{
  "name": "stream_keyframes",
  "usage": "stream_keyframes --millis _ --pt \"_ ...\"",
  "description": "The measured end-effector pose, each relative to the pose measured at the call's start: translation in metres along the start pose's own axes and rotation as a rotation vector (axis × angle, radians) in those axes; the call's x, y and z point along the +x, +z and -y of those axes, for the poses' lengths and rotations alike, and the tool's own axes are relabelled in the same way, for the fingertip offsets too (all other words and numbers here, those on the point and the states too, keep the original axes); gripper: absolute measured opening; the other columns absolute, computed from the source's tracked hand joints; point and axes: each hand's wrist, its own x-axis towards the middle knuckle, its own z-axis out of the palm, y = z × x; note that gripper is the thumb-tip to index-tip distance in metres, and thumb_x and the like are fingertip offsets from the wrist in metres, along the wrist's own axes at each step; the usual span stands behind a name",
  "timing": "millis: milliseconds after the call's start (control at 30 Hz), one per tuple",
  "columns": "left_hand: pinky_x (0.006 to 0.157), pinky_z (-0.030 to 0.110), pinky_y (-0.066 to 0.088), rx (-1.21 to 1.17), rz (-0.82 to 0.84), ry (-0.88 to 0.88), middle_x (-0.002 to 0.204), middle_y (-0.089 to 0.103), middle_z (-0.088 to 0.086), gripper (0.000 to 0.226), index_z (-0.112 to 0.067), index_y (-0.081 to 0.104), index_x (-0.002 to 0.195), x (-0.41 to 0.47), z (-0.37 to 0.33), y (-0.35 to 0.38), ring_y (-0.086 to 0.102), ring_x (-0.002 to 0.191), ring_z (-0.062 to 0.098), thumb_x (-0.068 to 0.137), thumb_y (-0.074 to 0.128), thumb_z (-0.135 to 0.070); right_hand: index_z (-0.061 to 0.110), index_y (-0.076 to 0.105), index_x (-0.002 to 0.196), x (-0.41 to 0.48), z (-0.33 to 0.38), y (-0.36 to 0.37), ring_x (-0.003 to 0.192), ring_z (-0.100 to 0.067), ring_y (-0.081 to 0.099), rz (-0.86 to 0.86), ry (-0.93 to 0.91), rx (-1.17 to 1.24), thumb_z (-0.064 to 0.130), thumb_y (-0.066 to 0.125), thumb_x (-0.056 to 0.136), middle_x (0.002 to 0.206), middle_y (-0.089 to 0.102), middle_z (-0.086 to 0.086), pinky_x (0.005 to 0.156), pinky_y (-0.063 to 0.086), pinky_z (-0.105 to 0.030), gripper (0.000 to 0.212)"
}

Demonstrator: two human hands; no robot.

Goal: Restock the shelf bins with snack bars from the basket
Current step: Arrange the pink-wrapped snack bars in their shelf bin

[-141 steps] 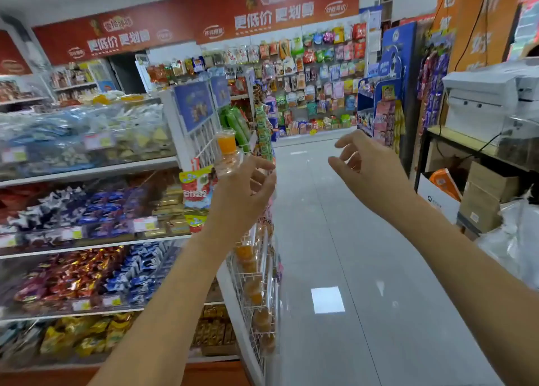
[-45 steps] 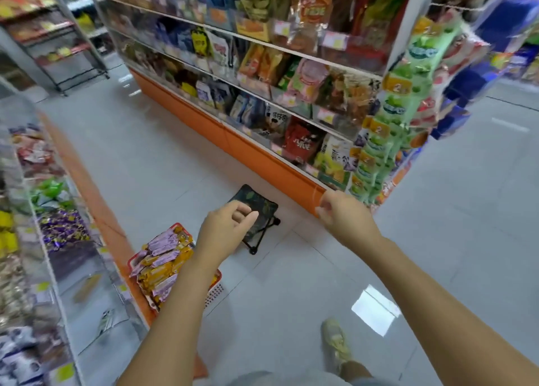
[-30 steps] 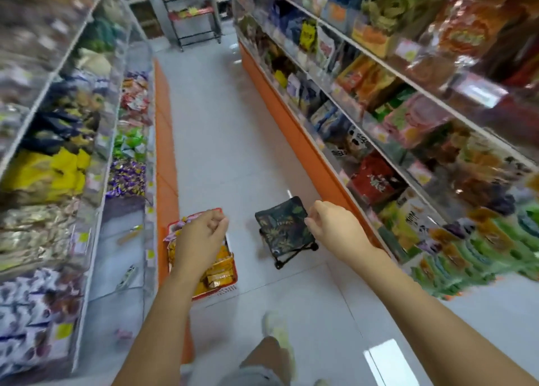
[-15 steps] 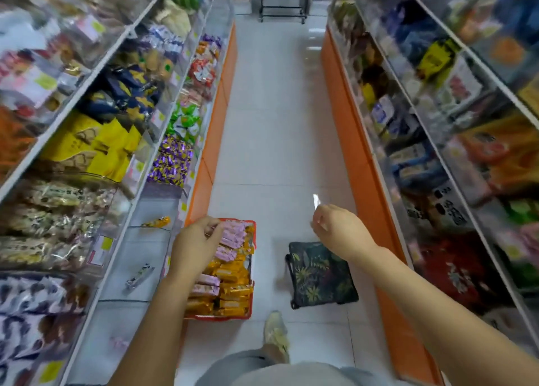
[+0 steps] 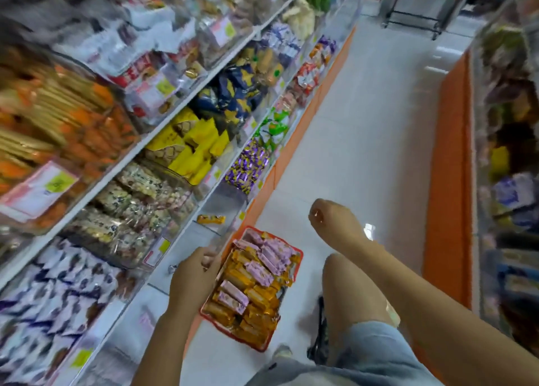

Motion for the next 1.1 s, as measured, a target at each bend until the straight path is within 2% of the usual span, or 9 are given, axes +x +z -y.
stream_keyframes --millis 133,233,400,500,667,733,867,1000,1100 --pt "0.069 0.034 0.051 -0.022 -0.061 -0.092 0.08 0.064 -0.005 0.006 -0.026 0.059 0.087 0.025 0.001 0.008 0.064 0.075 0.018 0.093 0.058 -0.029 0.009 0.06 0.1 0.061 -0.005 0.025 0.087 -0.028 0.061 0.11 -0.021 -0.014 0.018 0.044 0.096 0.096 0.067 -0.007 0.07 0.046 -0.033 0.019" --pt "0.067 0.029 0.05 -0.03 -0.117 -0.187 0.078 0.067 -0.005 0.006 -0.026 0.058 0.088 0.044 0.001 0.022 0.065 0.071 0.016 0.092 0.058 -0.03 0.012 0.058 0.097 0.111 -0.015 0.051 0.088 -0.028 0.061 0.244 -0.074 -0.045 0.017 0.044 0.093 0.096 0.066 -0.006 0.066 0.043 -0.029 0.015" --pt "0.062 0.027 0.044 -0.08 -0.287 -0.405 0.072 0.06 -0.006 0.021 -0.016 0.047 0.092 0.081 -0.003 0.058 0.065 0.069 0.021 0.089 0.064 -0.029 0.012 0.057 0.107 0.207 -0.018 0.085 0.096 -0.027 0.061 0.41 -0.253 -0.097 0.016 0.05 0.091 0.105 0.063 -0.004 0.074 0.045 -0.029 0.018" --pt "0.062 0.03 0.047 -0.08 -0.3 -0.488 0.072 0.059 -0.005 0.023 -0.016 0.043 0.089 0.099 0.002 0.087 0.066 0.071 0.024 0.089 0.063 -0.028 0.011 0.053 0.113 0.251 -0.017 0.103 0.099 -0.027 0.059 0.483 -0.35 -0.149 0.011 0.053 0.088 0.115 0.056 -0.005 0.076 0.046 -0.03 0.025" --pt "0.062 0.032 0.045 -0.058 -0.261 -0.633 0.074 0.062 0.003 0.017 -0.021 0.046 0.085 0.122 0.024 0.122 0.062 0.074 0.027 0.093 0.054 -0.034 0.008 0.05 0.111 0.28 -0.019 0.148 0.097 -0.03 0.056 0.676 -0.516 -0.27 -0.005 0.047 0.082 0.117 0.046 -0.009 0.066 0.035 -0.027 0.032" --pt "0.065 0.033 0.045 -0.057 -0.238 -0.648 0.075 0.065 0.008 0.019 -0.02 0.047 0.082 0.128 0.043 0.138 0.063 0.079 0.032 0.093 0.054 -0.035 0.007 0.052 0.112 0.282 -0.023 0.176 0.098 -0.032 0.056 0.73 -0.554 -0.287 -0.007 0.046 0.082 0.12 0.046 -0.011 0.069 0.039 -0.029 0.033" --pt "0.064 0.031 0.042 -0.038 -0.195 -0.617 0.079 0.068 0.011 0.022 -0.018 0.046 0.08 0.135 0.096 0.175 0.065 0.083 0.032 0.092 0.058 -0.032 0.007 0.05 0.123 0.278 -0.035 0.242 0.107 -0.032 0.056 0.786 -0.624 -0.36 -0.005 0.045 0.087 0.126 0.046 -0.011 0.086 0.045 -0.033 0.039" --pt "0.064 0.026 0.034 -0.036 -0.186 -0.646 0.07 0.059 -0.001 0.019 -0.02 0.048 0.079 0.146 0.154 0.218 0.064 0.079 0.027 0.091 0.059 -0.03 0.008 0.048 0.129 0.276 -0.057 0.317 0.108 -0.032 0.056 0.828 -0.656 -0.431 -0.002 0.044 0.087 0.123 0.048 -0.012 0.079 0.044 -0.031 0.043" --pt "0.068 0.026 0.036 -0.007 -0.161 -0.567 0.076 0.058 -0.003 0.012 -0.02 0.055 0.083 0.157 0.193 0.253 0.064 0.084 0.025 0.09 0.061 -0.028 0.009 0.044 0.135 0.28 -0.082 0.369 0.113 -0.03 0.054 0.874 -0.628 -0.46 0.001 0.045 0.088 0.13 0.047 -0.011 0.09 0.047 -0.035 0.048"
